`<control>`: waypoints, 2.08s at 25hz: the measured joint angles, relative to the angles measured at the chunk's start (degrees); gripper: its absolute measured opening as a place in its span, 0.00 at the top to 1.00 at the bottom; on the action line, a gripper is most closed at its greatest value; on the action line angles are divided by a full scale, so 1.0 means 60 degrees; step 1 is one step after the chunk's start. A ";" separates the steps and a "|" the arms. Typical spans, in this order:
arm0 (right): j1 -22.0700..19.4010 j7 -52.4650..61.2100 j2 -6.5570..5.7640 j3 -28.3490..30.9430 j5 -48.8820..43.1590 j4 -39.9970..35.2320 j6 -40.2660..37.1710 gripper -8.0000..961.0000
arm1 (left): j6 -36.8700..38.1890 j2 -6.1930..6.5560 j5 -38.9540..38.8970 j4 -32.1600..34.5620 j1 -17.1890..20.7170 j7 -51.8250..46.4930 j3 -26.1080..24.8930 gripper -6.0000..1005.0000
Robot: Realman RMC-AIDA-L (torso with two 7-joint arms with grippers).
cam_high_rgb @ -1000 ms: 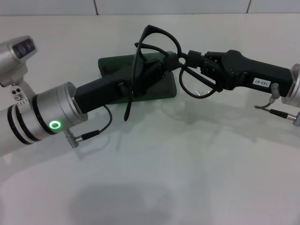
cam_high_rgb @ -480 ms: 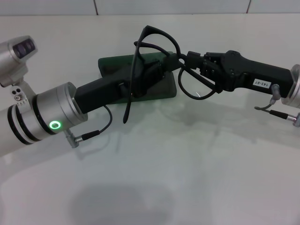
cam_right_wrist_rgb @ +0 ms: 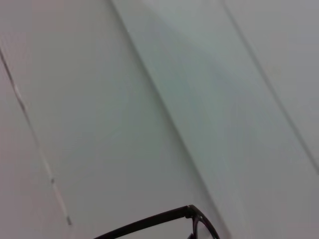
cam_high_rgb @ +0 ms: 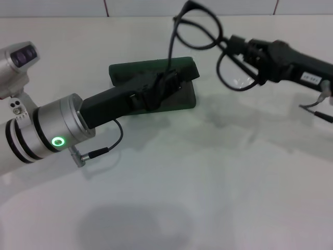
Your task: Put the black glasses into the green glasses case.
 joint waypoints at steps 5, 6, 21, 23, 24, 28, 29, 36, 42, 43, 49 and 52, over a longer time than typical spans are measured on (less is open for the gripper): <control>-0.0353 0.0051 -0.0149 0.0324 0.0221 -0.0335 -0.0056 0.94 | 0.0369 0.0054 0.0118 0.0096 0.0045 -0.0164 0.0105 0.97; -0.0434 0.0066 -0.0191 0.0416 0.0221 -0.0394 -0.0073 0.94 | 0.0699 0.0104 0.0210 0.0366 0.0134 -0.0368 0.0312 0.97; -0.0901 0.0143 -0.0693 0.0896 0.0065 -0.0452 -0.0110 0.94 | 0.1379 0.0173 -0.0375 0.1100 0.0387 -0.0142 0.0342 0.96; -0.0882 0.0143 -0.0628 0.0882 -0.0028 -0.0447 -0.0074 0.94 | 0.1349 0.0161 -0.0539 0.1103 0.0363 0.0141 0.0341 0.96; -0.0859 0.0143 -0.0561 0.0876 -0.0130 -0.0441 -0.0031 0.94 | 0.1338 0.0145 -0.0591 0.1104 0.0360 0.0296 0.0342 0.96; -0.0729 0.0145 -0.0296 0.0869 -0.0573 -0.0438 0.0344 0.94 | 0.1298 0.0081 -0.0663 0.1019 0.0385 0.1379 0.0353 0.96; -0.0667 0.0146 -0.0208 0.0864 -0.0705 -0.0438 0.0434 0.94 | 0.1265 0.0072 -0.0664 0.0984 0.0390 0.1576 0.0363 0.96; -0.0342 0.0148 0.0014 0.0860 -0.1120 -0.0427 0.0646 0.94 | 0.0798 0.0055 -0.0615 0.0621 0.0363 0.2113 0.0404 0.96; -0.0282 0.0172 0.0023 0.0868 -0.1128 -0.0406 0.0652 0.93 | 0.0796 0.0056 -0.0652 0.0615 0.0382 0.2165 0.0372 0.96; -0.0282 0.0172 0.0023 0.0868 -0.1128 -0.0406 0.0652 0.93 | 0.0799 0.0056 -0.0653 0.0614 0.0377 0.2165 0.0375 0.96; -0.0178 0.0245 0.0053 0.0747 -0.1134 -0.0406 0.0660 0.93 | 0.0795 0.0029 -0.0658 0.0600 0.0288 0.2169 0.0403 0.96; -0.0112 0.0252 0.0081 0.0714 -0.1134 -0.0406 0.0660 0.93 | 0.0788 0.0015 -0.0658 0.0599 0.0268 0.2172 0.0404 0.96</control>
